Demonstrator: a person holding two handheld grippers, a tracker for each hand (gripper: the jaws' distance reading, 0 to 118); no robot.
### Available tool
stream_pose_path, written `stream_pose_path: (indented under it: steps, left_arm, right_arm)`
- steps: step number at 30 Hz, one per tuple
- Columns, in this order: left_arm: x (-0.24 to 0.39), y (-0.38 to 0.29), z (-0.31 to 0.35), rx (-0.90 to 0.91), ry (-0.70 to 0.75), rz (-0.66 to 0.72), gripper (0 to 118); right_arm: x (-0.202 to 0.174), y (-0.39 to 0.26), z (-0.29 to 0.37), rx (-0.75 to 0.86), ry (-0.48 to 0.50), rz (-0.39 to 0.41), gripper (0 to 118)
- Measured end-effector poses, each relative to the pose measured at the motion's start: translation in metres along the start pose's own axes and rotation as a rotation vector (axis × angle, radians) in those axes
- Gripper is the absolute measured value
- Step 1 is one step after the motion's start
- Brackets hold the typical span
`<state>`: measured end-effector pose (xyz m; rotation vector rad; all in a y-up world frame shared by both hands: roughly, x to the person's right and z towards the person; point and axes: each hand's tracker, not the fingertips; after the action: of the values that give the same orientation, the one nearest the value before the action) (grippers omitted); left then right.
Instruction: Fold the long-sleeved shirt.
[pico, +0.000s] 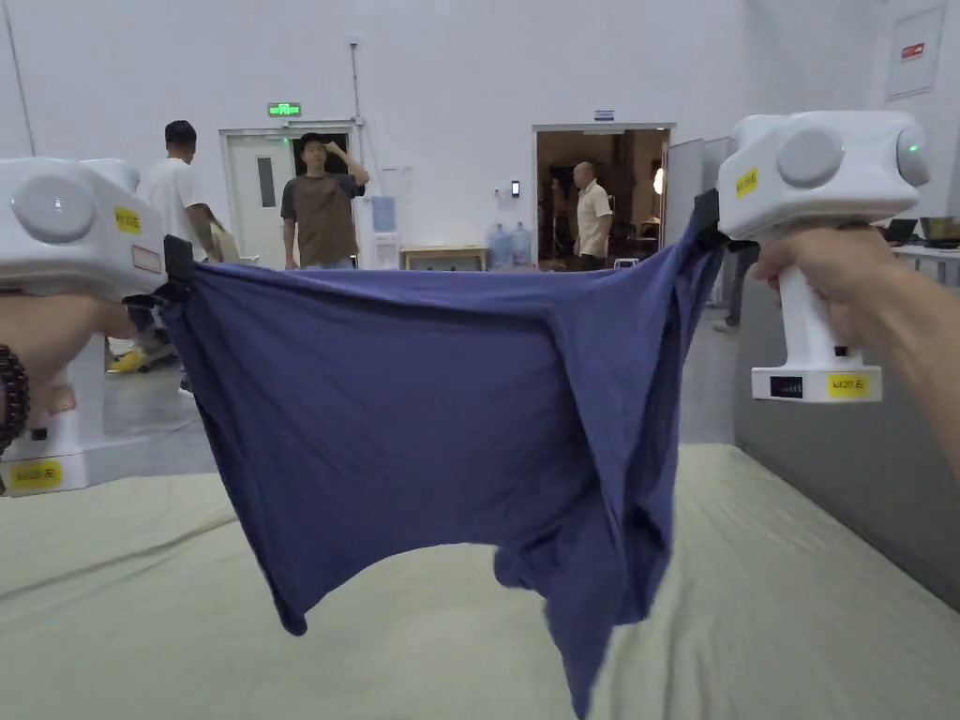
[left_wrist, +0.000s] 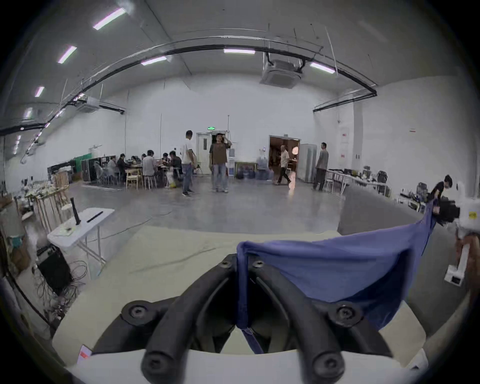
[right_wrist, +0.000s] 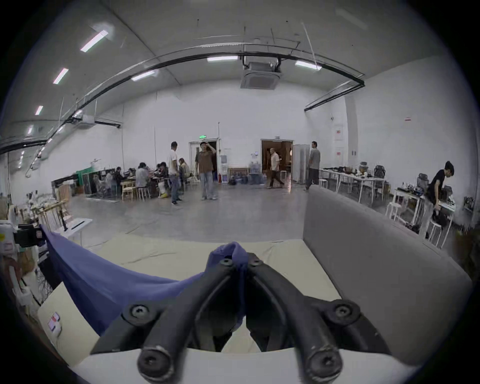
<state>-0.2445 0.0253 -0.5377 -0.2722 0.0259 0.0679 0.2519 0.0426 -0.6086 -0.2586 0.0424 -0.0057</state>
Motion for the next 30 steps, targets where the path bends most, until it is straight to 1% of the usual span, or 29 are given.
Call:
stream_pose_path:
  steps: [4,7,9,12,15,17,19,22,24,26,28,29,30]
  left_arm:
    - [0.006,-0.038,-0.015,-0.063,-0.01,0.001,0]
    - [0.003,-0.089,-0.036,-0.141,-0.026,-0.009,0]
    - [0.0,-0.129,-0.05,-0.215,-0.031,0.0,0]
    - [-0.002,-0.186,-0.063,-0.291,-0.03,0.003,0]
    - [-0.007,-0.223,-0.068,-0.339,-0.058,0.06,0]
    - [-0.01,-0.236,-0.066,-0.351,-0.062,0.079,0]
    - [-0.013,-0.237,-0.059,-0.355,-0.066,0.084,0]
    - [-0.016,-0.24,-0.034,-0.336,-0.097,0.085,0]
    - [-0.016,-0.249,-0.01,-0.35,-0.106,0.078,0]
    - [-0.021,-0.267,0.013,-0.374,-0.121,0.107,0]
    - [-0.024,-0.29,0.04,-0.416,-0.147,0.135,0]
    - [-0.027,-0.306,0.053,-0.431,-0.165,0.134,0]
    - [-0.028,-0.322,0.064,-0.451,-0.171,0.122,0]
  right_arm:
    - [-0.007,-0.04,-0.02,-0.06,0.002,0.01,0]
    - [-0.003,-0.093,-0.041,-0.146,0.019,-0.04,0]
    - [0.001,-0.137,-0.054,-0.211,0.005,-0.058,0]
    - [0.008,-0.195,-0.067,-0.288,0.022,-0.116,0]
    - [0.013,-0.232,-0.072,-0.321,0.009,-0.127,0]
    - [0.025,-0.241,-0.08,-0.337,0.012,-0.144,0]
    - [0.029,-0.244,-0.07,-0.33,0.022,-0.156,0]
    - [0.032,-0.248,-0.036,-0.285,0.058,-0.155,0]
    - [0.026,-0.262,0.004,-0.271,0.068,-0.119,0]
    - [0.029,-0.283,0.035,-0.269,0.099,-0.096,0]
    - [0.033,-0.312,0.065,-0.285,0.126,-0.093,0]
    - [0.035,-0.329,0.079,-0.327,0.152,-0.084,0]
    - [0.037,-0.347,0.093,-0.355,0.157,-0.075,0]
